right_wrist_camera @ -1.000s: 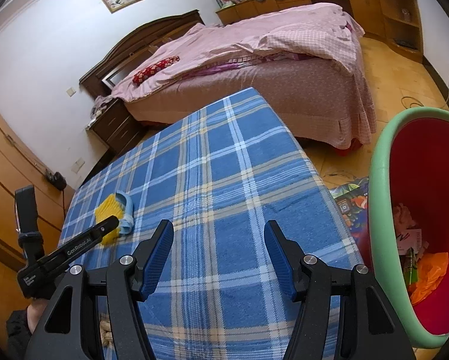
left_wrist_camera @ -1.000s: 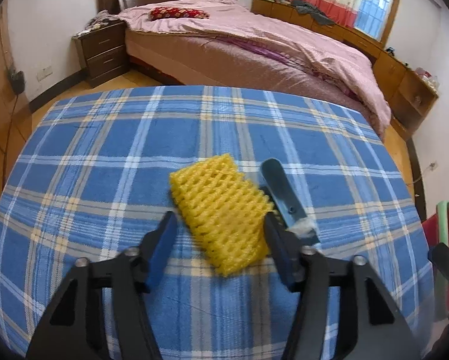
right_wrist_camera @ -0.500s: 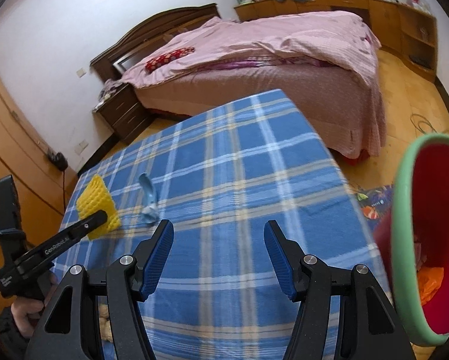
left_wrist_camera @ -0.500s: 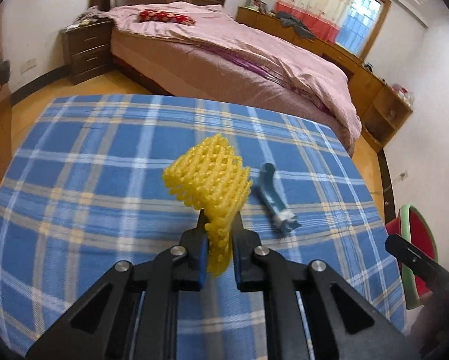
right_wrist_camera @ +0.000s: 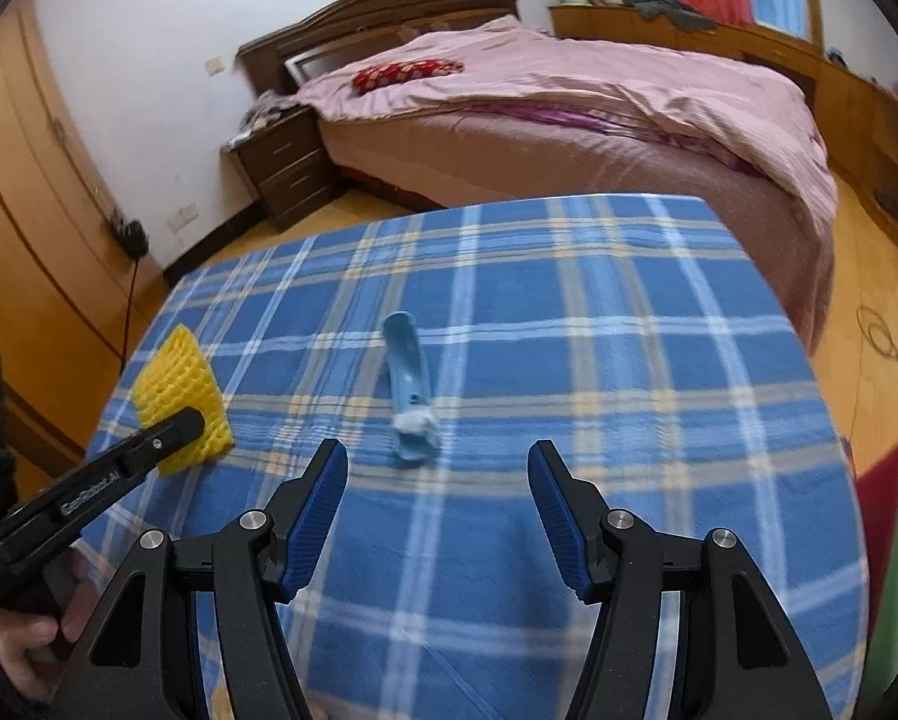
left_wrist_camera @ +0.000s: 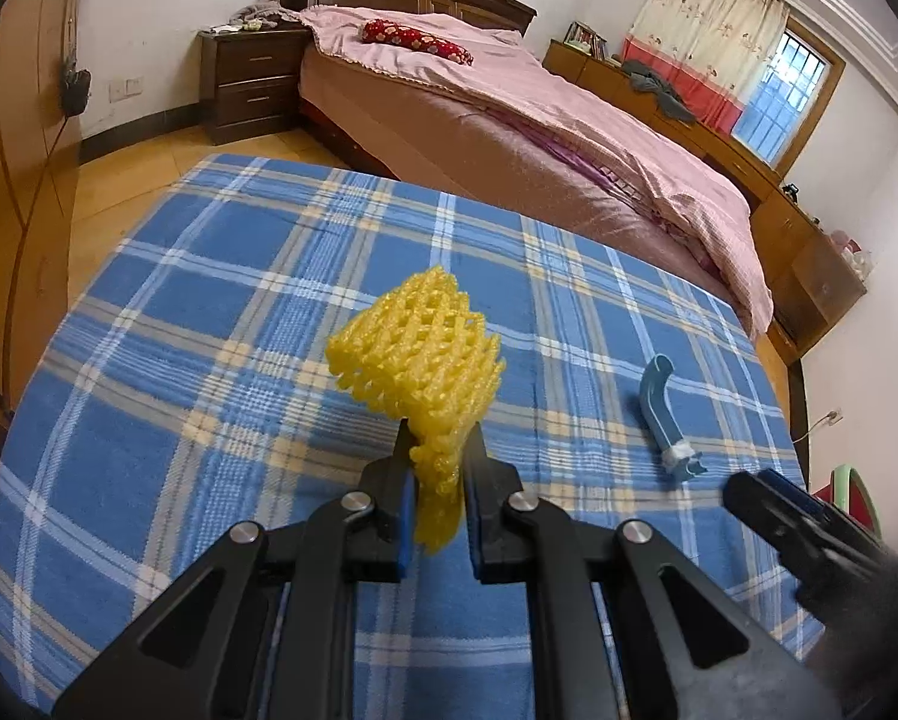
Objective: Collect trash
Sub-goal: 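Grasp the blue plastic piece with the right tool while the left tool holds the net, then carry the foam net and blue piece over the red bin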
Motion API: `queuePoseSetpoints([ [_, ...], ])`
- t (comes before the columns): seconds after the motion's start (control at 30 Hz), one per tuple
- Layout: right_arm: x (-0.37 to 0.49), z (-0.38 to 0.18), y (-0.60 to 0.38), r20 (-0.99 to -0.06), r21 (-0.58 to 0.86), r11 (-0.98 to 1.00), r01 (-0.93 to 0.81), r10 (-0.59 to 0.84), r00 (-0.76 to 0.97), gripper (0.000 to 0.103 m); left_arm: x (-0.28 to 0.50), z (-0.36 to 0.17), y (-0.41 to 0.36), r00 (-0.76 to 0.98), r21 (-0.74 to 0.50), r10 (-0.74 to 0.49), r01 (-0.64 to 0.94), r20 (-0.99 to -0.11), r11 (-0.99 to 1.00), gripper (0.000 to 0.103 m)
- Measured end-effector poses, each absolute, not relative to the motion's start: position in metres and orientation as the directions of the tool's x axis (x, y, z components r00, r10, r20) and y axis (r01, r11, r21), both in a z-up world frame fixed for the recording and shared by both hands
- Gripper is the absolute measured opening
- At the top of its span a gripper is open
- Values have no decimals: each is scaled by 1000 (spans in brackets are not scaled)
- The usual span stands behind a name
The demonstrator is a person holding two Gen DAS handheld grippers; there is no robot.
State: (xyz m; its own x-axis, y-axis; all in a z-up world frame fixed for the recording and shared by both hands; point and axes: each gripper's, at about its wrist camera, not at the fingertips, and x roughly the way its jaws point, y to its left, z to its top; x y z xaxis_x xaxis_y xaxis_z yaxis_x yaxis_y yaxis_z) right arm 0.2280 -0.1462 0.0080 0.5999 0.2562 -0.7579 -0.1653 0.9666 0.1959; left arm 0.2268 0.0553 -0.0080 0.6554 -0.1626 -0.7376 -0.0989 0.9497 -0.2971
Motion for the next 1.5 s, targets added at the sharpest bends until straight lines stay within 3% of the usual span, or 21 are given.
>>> queuePoseSetpoints([
  [0.07,234,4,-140,-760,180,968,-173,249,601,63,227,-10,56,654,-303,-170,-96,-738,948,12],
  [0.23,248,-7,-134,-772,157,974,-162,223,596,43,227,-12,58,650,-314,-177,-100,-739,944,12],
  [0.53,251,-16,-126,-785,101,982,-162,179,593,19,226,-12,57,655,-321,-185,-94,-733,942,12],
  [1.0,211,13,-146,-752,147,975,-165,219,621,18,222,-8,50,668,-329,-202,-67,-716,942,12],
  [1.5,143,58,-199,-671,220,970,-99,224,707,18,192,28,12,687,-335,-287,67,-668,940,12],
])
